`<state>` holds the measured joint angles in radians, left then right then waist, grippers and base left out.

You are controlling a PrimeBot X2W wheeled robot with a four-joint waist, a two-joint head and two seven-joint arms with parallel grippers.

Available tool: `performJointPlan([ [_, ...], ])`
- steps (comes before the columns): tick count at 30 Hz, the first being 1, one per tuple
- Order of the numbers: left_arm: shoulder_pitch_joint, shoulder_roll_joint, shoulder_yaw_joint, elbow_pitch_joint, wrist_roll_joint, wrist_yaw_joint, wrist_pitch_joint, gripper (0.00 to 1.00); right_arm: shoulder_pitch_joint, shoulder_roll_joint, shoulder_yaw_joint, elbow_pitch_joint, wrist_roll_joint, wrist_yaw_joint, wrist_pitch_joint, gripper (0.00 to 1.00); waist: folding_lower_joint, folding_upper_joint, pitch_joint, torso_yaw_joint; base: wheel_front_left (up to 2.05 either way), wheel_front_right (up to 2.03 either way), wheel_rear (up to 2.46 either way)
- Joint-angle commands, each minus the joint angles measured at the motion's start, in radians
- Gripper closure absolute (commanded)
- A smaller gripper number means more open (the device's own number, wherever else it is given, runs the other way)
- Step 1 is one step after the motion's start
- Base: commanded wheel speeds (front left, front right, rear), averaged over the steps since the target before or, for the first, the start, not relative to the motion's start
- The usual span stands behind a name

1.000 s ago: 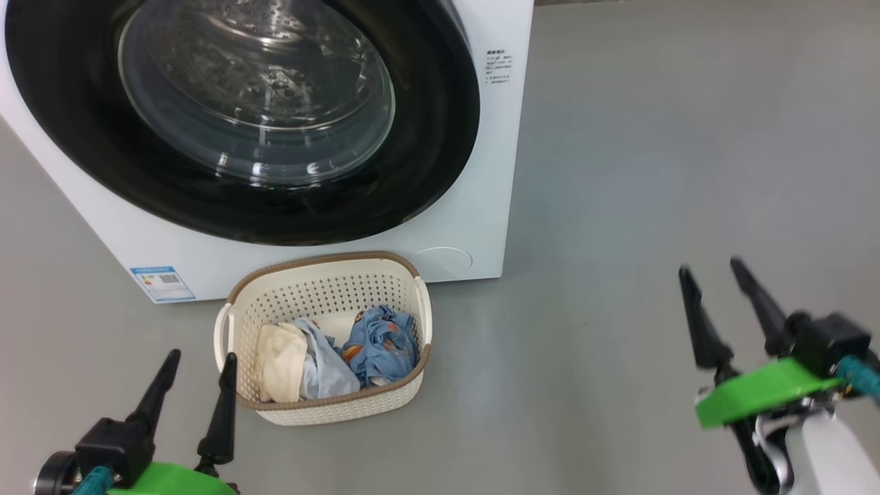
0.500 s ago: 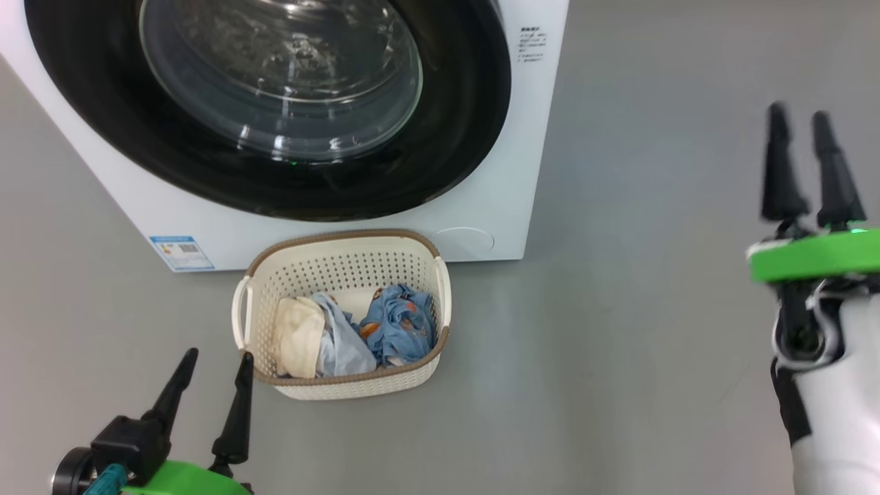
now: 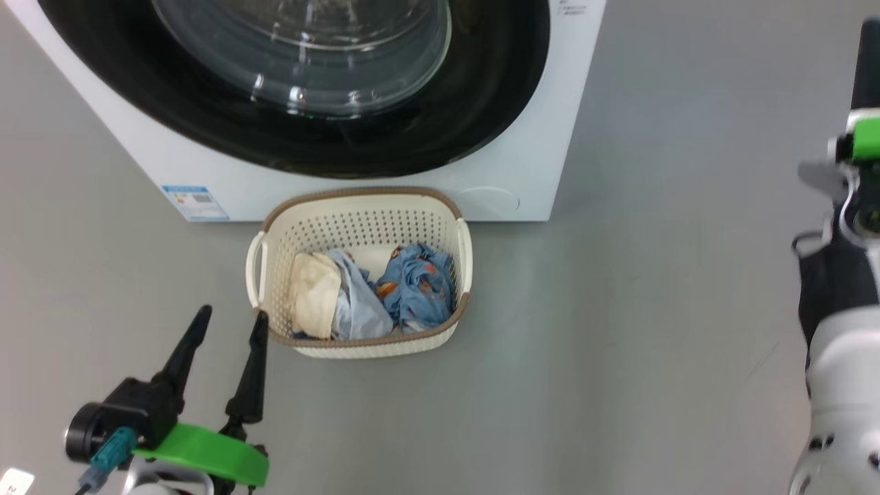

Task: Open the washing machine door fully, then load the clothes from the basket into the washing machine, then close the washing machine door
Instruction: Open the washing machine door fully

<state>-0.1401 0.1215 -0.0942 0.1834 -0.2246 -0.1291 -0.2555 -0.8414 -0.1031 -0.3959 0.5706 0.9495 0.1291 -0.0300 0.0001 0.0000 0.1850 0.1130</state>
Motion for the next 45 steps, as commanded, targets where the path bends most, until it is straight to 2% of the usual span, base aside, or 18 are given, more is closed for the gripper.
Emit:
performJointPlan([
  [1, -0.046, 0.014, 0.025, -0.031, -0.007, -0.002, -0.006, 0.00, -0.079, 0.004, 0.000, 0.004, 0.025, 0.002, 0.036, 1.00, -0.0001, 0.0000, 0.033, 0.023, 0.00, 0.00, 0.00],
  [7, -0.085, -0.007, 0.027, -0.046, -0.015, -0.002, -0.006, 0.00, -0.243, -0.013, -0.051, 0.131, 0.038, 0.002, 0.175, 1.00, -0.0001, 0.0000, 0.085, 0.053, 0.00, 0.00, 0.00],
  [14, -0.131, -0.021, 0.014, -0.057, -0.020, -0.002, -0.006, 0.00, -0.415, -0.029, -0.055, 0.243, -0.020, 0.002, 0.337, 1.00, -0.0001, 0.0000, 0.154, 0.092, 0.00, 0.00, 0.00],
  [24, -0.163, -0.043, 0.001, -0.069, -0.030, -0.002, -0.006, 0.00, -0.538, -0.030, -0.055, 0.334, -0.104, 0.002, 0.473, 1.00, -0.0001, 0.0000, 0.217, 0.144, 0.00, 0.00, 0.00],
  [45, -0.203, -0.066, -0.021, -0.072, -0.048, -0.002, -0.006, 0.00, -0.679, 0.005, -0.081, 0.381, -0.247, 0.002, 0.500, 1.00, -0.0001, 0.0000, 0.300, 0.194, 0.00, 0.00, 0.00],
])
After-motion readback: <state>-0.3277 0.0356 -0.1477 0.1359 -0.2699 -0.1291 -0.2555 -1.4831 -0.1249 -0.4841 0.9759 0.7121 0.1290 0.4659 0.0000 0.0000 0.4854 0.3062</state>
